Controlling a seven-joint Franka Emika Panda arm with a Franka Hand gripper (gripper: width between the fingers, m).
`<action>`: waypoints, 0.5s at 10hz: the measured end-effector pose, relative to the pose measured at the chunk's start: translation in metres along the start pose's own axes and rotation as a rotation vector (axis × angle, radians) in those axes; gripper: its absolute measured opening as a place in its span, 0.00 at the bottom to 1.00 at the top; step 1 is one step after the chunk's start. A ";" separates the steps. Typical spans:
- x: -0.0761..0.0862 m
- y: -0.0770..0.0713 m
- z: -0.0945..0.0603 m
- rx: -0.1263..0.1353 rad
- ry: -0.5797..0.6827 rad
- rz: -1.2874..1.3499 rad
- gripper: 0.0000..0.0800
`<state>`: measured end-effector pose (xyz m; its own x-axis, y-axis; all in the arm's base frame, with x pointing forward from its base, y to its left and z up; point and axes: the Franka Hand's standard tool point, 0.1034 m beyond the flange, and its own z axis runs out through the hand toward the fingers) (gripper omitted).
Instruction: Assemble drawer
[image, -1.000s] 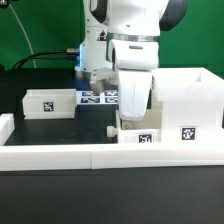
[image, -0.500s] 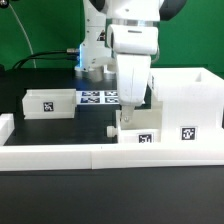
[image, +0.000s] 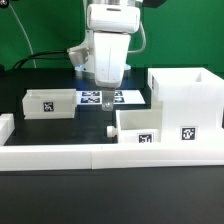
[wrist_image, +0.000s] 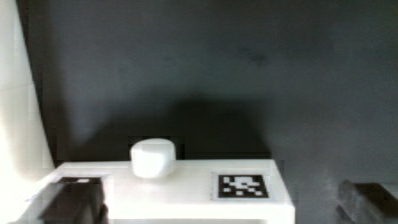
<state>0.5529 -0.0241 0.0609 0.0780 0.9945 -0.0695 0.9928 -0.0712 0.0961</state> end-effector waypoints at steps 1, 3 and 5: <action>-0.006 0.000 0.001 0.000 0.000 -0.005 0.81; -0.016 -0.002 0.011 0.001 0.011 -0.076 0.81; -0.029 -0.006 0.023 0.022 0.055 -0.102 0.81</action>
Offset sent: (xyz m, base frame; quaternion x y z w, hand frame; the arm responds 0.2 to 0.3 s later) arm -0.0013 0.0157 -0.0242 0.0120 0.1639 -0.0309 0.9859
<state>0.5464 -0.0542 0.0396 -0.0276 0.9993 -0.0233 0.9971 0.0292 0.0698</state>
